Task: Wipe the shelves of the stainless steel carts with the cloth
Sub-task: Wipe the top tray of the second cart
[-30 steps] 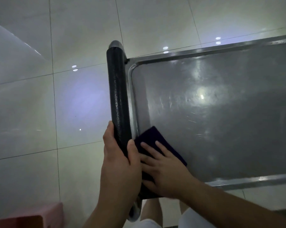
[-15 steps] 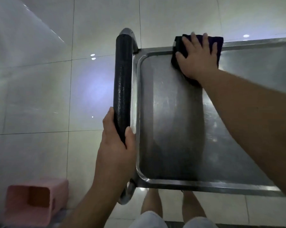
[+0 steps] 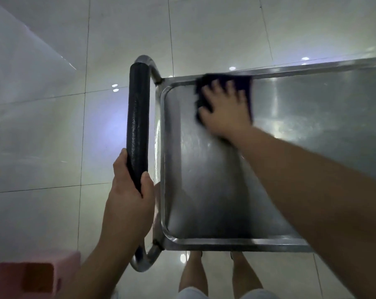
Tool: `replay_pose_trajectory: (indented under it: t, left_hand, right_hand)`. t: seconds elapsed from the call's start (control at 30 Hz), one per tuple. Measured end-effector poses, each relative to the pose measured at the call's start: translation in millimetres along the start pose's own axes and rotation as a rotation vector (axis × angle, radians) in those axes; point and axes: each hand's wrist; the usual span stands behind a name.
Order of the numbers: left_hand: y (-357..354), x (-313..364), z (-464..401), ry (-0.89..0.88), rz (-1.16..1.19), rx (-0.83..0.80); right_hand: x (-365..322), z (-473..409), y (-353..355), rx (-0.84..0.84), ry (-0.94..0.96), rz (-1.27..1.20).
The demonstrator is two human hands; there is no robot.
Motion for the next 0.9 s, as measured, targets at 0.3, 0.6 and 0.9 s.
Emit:
replay_pose_trajectory:
  t: [0.3,0.6,0.9]
  left_hand:
    - [-3,-9,-3,-0.017,-0.017,0.043]
    - [-7,-15,-5,-0.01,-0.019,0.033]
    - [-3,-17,-5,-0.028,-0.011,0.04]
  right_hand:
    - [-17,76,-32,0.007,0.154,0.011]
    - [214,59,16,-0.066,-0.499,-0.08]
    - [-16,184,-53,-0.098,0.169,-0.012]
Point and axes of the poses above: each hand's wrist, its own z-axis away from the middle knuckle, its own y-axis out of the back of the hand, x = y × z, and after that the axes turned 8 degrees about z, right-handed
